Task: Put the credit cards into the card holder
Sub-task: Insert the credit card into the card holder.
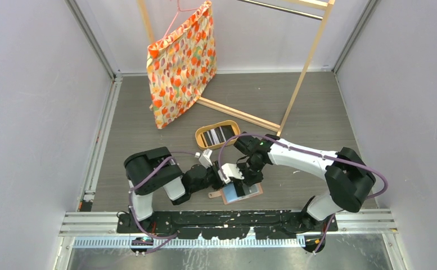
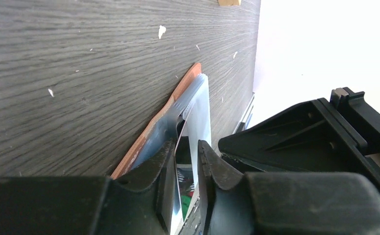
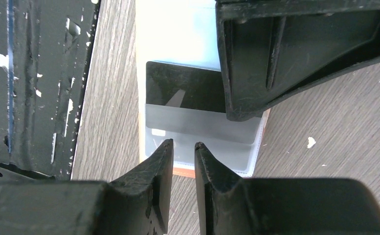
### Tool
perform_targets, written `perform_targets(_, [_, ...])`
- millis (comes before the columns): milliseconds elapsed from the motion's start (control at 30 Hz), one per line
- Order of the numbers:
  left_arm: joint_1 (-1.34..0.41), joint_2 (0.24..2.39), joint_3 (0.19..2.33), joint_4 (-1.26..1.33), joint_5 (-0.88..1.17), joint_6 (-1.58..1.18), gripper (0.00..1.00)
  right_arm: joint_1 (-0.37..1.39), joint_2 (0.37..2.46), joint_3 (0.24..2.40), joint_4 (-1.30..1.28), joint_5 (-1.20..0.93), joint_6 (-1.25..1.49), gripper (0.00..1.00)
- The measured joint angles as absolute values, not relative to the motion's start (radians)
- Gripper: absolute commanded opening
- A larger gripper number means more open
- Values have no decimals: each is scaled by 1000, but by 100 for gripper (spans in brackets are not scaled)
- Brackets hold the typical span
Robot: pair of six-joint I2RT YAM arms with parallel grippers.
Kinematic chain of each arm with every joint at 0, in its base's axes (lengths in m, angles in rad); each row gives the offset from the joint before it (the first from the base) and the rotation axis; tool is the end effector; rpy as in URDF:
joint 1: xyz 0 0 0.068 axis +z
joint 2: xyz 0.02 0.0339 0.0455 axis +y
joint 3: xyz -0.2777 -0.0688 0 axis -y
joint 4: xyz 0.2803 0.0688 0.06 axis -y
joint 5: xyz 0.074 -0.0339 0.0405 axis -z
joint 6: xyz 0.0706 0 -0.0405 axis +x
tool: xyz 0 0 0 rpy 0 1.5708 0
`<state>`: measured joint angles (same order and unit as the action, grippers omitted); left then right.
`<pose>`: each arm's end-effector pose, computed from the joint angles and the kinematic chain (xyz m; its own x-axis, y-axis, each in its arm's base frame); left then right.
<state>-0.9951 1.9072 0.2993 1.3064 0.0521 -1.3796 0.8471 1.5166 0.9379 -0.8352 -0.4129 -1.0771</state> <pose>0.1598 -0.2530 0.0504 -0.8797 -0.4455 -0.1663 0.0056 0.3399 -0.9404 0.1735 0.2391 0.1508 0.3311 -0.8435 -0.4231 -0.9209 -0.3866 0.0502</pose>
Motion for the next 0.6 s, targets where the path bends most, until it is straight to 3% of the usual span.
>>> perform_targets(233, [-995,1731,311,1069,34,-1328,38,822,1497,947,-865,-453,-1076,28])
perform_targets(600, [-995,1571,394,665,29,-1275,43,816,1497,950,-877,-517,-1067,25])
